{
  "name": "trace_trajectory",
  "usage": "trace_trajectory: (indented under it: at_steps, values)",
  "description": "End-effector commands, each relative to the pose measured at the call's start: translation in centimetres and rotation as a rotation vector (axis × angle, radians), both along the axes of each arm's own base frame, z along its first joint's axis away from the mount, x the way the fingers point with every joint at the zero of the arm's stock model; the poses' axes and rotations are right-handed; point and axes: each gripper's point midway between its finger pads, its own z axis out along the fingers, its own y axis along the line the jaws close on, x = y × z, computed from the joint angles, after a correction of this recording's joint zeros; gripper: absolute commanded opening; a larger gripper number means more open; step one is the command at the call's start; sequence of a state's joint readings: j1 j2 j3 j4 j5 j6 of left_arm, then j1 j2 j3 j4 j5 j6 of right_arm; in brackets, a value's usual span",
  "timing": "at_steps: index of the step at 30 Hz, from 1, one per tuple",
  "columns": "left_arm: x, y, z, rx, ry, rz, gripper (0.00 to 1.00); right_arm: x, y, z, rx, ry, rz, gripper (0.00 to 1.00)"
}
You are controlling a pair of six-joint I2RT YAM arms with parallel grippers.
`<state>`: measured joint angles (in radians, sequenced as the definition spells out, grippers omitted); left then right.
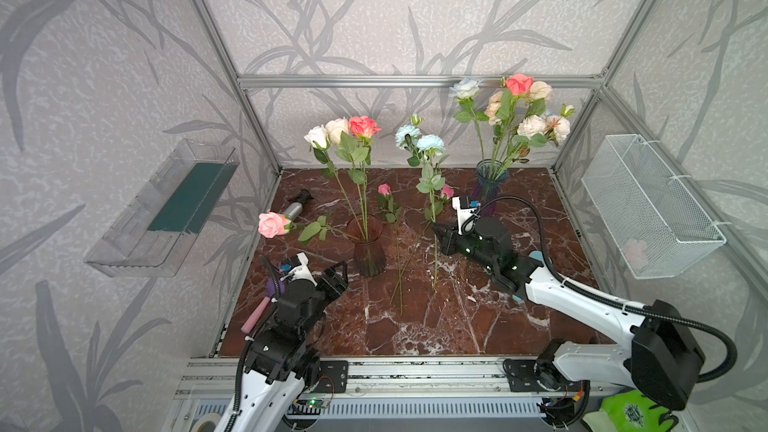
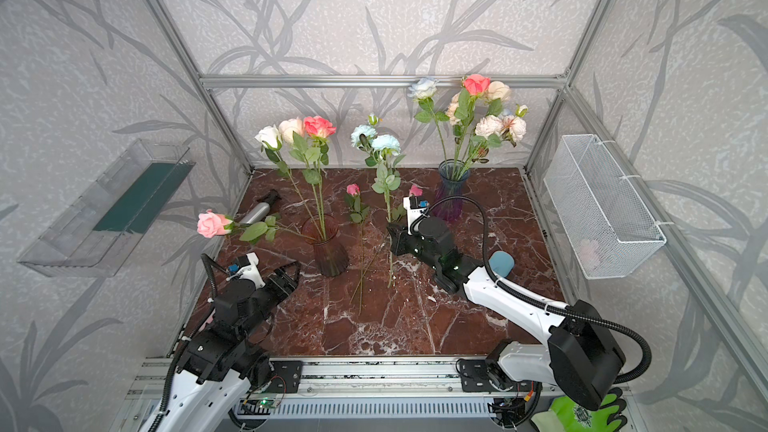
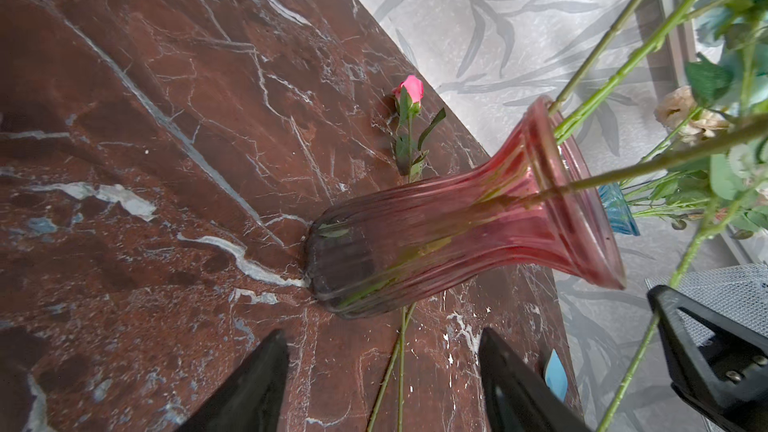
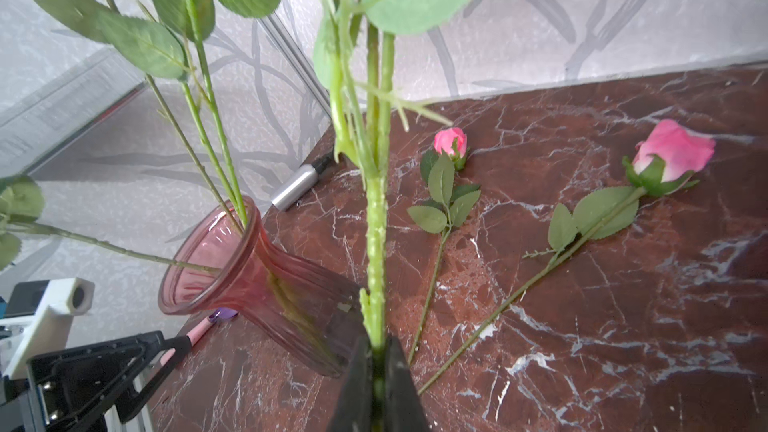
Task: Arrange the flowers into the vase
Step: 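Lift the pale blue rose stem up with the right gripper, then carry the pale blue rose over the red vase and lower its stem in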
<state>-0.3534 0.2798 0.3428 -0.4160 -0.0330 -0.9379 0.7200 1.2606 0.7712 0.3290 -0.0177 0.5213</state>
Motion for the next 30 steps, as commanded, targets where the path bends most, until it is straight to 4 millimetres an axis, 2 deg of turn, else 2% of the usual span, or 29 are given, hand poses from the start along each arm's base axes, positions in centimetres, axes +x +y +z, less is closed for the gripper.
trace_trajectory:
  at_steps: [1,4,8,14,18,21,23,27,30]
  values:
    - [0.6,0.1,0.7,-0.03,-0.024,0.031,0.73,0.0,0.3,6.1,0.067,-0.167,-0.022,0.0]
    - [0.9,0.0,1.5,-0.037,-0.041,0.032,0.73,-0.3,1.3,8.7,0.086,-0.267,-0.024,0.0]
    - [0.3,0.3,3.3,0.018,-0.041,0.011,0.73,-0.2,2.5,13.4,0.141,-0.405,-0.035,0.0]
    - [-1.4,0.7,3.9,0.05,-0.048,-0.015,0.74,0.0,3.8,19.5,0.173,-0.558,-0.035,0.0]
    - [-2.3,1.4,4.3,0.053,-0.071,0.004,0.74,0.5,5.4,22.3,0.212,-0.636,-0.021,0.0]
    - [-2.7,1.8,4.4,0.055,-0.075,0.014,0.75,0.8,7.6,23.3,0.25,-0.688,-0.005,0.0]
    - [-2.9,1.9,4.6,0.057,-0.076,0.016,0.75,0.9,9.3,23.0,0.247,-0.71,0.008,0.0]
    - [-3.0,1.9,4.5,0.056,-0.07,0.016,0.75,0.8,12.3,21.4,0.215,-0.735,0.039,0.0]
    - [-3.1,1.9,4.3,0.052,-0.063,0.016,0.75,0.7,13.6,19.5,0.17,-0.752,0.04,0.0]
